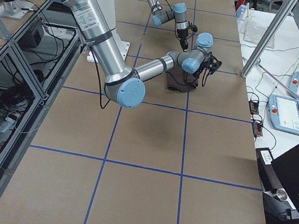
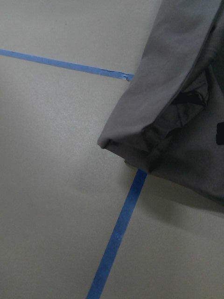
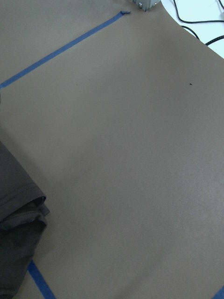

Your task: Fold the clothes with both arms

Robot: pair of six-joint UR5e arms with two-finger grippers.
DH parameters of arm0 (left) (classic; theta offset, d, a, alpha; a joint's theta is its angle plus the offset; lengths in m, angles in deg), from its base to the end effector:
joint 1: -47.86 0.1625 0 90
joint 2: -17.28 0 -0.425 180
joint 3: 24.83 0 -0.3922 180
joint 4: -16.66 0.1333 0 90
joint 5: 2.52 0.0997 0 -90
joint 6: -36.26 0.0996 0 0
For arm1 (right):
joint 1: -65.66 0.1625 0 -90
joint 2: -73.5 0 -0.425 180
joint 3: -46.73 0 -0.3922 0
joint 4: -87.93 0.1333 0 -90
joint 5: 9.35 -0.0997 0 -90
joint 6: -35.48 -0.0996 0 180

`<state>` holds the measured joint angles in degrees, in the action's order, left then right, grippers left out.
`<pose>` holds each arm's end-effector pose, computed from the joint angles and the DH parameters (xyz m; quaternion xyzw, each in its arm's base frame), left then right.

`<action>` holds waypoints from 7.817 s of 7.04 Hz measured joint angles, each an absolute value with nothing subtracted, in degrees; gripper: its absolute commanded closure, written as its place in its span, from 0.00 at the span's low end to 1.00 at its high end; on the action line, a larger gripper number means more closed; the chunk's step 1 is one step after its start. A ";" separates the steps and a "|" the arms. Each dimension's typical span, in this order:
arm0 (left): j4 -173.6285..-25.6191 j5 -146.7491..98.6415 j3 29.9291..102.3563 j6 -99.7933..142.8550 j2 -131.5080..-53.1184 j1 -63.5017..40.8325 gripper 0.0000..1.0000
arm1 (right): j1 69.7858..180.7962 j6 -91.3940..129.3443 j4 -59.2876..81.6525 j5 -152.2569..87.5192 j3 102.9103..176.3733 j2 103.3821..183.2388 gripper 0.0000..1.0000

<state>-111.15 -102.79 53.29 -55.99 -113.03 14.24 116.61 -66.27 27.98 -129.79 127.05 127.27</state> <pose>0.5603 -0.5113 0.2481 0.0750 0.5442 -0.2103 0.8087 -0.3947 -0.6180 0.2941 -0.0643 -0.5085 0.3357 0.7903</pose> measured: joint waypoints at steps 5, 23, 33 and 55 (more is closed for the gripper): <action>-124.00 -101.03 26.61 -47.49 -127.49 3.67 1.00 | 115.38 -66.37 28.05 -129.50 128.96 129.26 0.01; -120.64 -131.86 62.40 -48.90 -107.29 -13.64 1.00 | 112.39 -52.85 27.88 -115.37 103.44 113.19 1.00; -116.28 -131.06 70.18 -48.90 -102.33 -13.81 1.00 | 120.27 -48.41 27.65 -126.25 103.84 115.17 0.00; -116.06 -131.04 76.60 -51.54 -97.39 -13.62 0.98 | 124.75 -62.63 43.98 -126.79 94.13 114.67 1.00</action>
